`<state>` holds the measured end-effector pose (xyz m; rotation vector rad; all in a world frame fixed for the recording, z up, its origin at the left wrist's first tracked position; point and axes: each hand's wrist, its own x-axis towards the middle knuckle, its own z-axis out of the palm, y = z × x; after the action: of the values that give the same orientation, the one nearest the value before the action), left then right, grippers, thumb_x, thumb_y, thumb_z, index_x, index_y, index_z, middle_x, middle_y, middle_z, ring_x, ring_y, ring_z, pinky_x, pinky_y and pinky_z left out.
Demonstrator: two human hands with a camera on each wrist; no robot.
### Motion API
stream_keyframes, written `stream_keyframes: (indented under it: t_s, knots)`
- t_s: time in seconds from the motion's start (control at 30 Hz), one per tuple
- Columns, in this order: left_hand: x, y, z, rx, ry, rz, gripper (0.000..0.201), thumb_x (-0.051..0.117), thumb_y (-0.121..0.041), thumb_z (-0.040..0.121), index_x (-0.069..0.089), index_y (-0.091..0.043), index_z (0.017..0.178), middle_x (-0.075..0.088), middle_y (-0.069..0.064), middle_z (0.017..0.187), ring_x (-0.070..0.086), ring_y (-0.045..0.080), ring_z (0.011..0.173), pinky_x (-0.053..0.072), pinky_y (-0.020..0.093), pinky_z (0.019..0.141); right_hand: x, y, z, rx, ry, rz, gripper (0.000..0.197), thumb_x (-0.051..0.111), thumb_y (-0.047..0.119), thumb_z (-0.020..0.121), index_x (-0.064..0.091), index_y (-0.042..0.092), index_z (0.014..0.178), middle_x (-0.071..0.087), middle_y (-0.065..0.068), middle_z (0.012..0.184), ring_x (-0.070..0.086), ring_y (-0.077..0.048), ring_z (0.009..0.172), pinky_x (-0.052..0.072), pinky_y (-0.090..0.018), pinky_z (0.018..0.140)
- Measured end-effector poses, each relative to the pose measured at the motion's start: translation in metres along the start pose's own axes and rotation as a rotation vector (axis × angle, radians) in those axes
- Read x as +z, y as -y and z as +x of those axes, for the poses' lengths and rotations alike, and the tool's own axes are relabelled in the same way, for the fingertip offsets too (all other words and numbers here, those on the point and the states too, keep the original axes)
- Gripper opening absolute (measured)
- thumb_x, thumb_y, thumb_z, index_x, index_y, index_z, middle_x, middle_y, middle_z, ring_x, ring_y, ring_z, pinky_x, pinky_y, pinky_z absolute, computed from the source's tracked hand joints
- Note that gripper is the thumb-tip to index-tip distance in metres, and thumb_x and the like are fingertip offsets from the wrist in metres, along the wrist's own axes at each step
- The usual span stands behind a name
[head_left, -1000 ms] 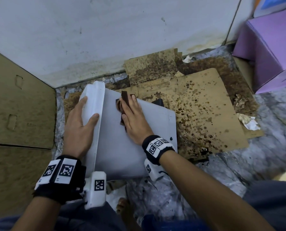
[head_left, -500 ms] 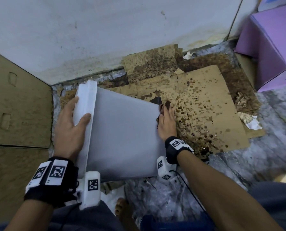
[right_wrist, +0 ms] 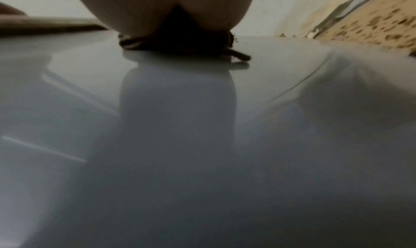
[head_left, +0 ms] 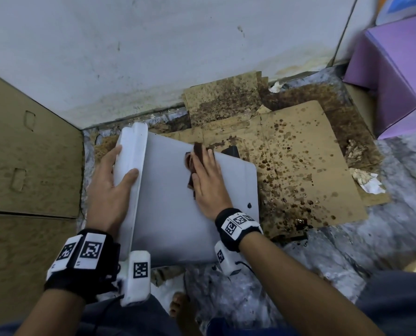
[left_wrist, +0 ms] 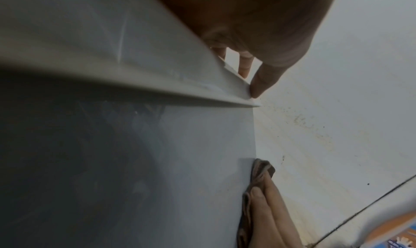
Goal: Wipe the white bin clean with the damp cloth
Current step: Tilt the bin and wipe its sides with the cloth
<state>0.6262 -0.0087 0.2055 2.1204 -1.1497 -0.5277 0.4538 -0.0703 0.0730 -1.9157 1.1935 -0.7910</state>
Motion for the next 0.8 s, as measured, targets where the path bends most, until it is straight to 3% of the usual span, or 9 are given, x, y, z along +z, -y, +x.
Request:
stream_keyframes:
  t_s: [0.17, 0.33, 0.53, 0.73, 0.8]
  knots:
    - [-0.001, 0.004, 0.002, 0.004, -0.003, -0.006, 0.055, 0.062, -0.021, 0.091, 0.044, -0.033, 0.141, 0.049, -0.004, 0.145, 0.046, 0.017, 0.13, 0.037, 0.048, 0.11, -0.014, -0.055, -0.007, 0.217, -0.029, -0.051, 0.05, 0.022, 0.028, 0.102, 0.016, 0.02, 0.151, 0.004, -0.005, 0.16, -0.003, -0.018, 0.148, 0.002, -0.04, 0.121]
    - [-0.002, 0.007, 0.003, -0.022, 0.001, -0.011, 0.054, 0.061, -0.023, 0.093, 0.043, -0.041, 0.141, 0.049, -0.007, 0.145, 0.047, 0.014, 0.129, 0.038, 0.043, 0.109, -0.024, -0.096, -0.015, 0.441, -0.09, -0.036, 0.047, 0.026, 0.02, 0.103, 0.023, 0.015, 0.15, 0.011, -0.012, 0.159, 0.002, -0.024, 0.148, 0.006, -0.044, 0.12]
    - [0.0, 0.008, 0.005, -0.003, 0.007, -0.002, 0.055, 0.062, -0.027, 0.09, 0.042, -0.043, 0.139, 0.049, -0.007, 0.144, 0.047, 0.015, 0.13, 0.038, 0.045, 0.11, -0.029, -0.107, -0.009, 0.496, -0.133, 0.001, 0.045, 0.031, 0.014, 0.101, 0.033, 0.012, 0.146, 0.02, -0.01, 0.157, 0.015, -0.024, 0.146, 0.017, -0.036, 0.118]
    - [0.0, 0.004, 0.004, -0.02, 0.016, 0.041, 0.061, 0.057, -0.044, 0.08, 0.038, -0.048, 0.138, 0.048, -0.011, 0.144, 0.047, 0.016, 0.129, 0.038, 0.052, 0.108, -0.057, -0.107, 0.002, 0.567, -0.035, 0.033, 0.045, 0.035, 0.003, 0.098, 0.04, 0.011, 0.142, 0.041, -0.011, 0.146, 0.041, -0.029, 0.13, 0.031, -0.028, 0.106]
    - [0.0, 0.001, 0.002, -0.007, 0.025, 0.032, 0.063, 0.06, -0.045, 0.078, 0.039, -0.046, 0.137, 0.048, -0.011, 0.143, 0.047, 0.016, 0.128, 0.04, 0.052, 0.107, -0.075, -0.104, 0.008, 0.642, 0.046, 0.063, 0.045, 0.035, 0.003, 0.099, 0.04, 0.013, 0.142, 0.048, -0.012, 0.14, 0.048, -0.029, 0.122, 0.037, -0.024, 0.092]
